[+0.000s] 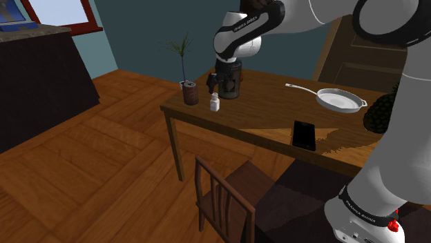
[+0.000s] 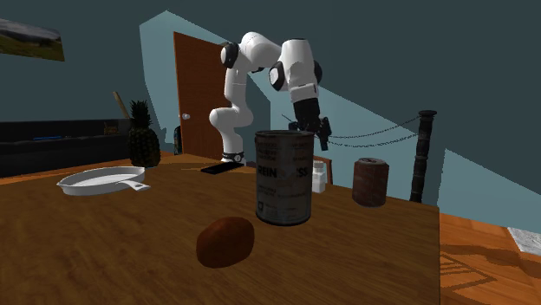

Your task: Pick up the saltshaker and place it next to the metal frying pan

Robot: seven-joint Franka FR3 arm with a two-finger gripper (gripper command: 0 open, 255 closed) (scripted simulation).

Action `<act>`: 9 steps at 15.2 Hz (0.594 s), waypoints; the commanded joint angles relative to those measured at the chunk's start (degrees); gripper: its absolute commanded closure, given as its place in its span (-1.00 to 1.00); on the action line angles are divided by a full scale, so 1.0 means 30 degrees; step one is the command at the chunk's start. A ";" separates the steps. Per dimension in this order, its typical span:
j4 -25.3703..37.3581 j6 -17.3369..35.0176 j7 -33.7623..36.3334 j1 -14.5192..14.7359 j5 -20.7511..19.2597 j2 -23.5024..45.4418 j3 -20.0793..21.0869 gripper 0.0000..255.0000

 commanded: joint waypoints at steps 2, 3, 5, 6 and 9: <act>0.0164 0.0460 -0.0115 -0.0015 0.0170 0.0613 0.0085 -1.00; 0.0147 0.0644 -0.0144 -0.0017 0.0217 0.0782 0.0108 -1.00; 0.0126 0.1007 -0.0203 -0.0023 0.0312 0.1128 0.0158 -1.00; 0.0122 0.1186 -0.0234 -0.0026 0.0360 0.1305 0.0183 -1.00; 0.0121 0.1289 -0.0251 -0.0029 0.0387 0.1408 0.0199 -1.00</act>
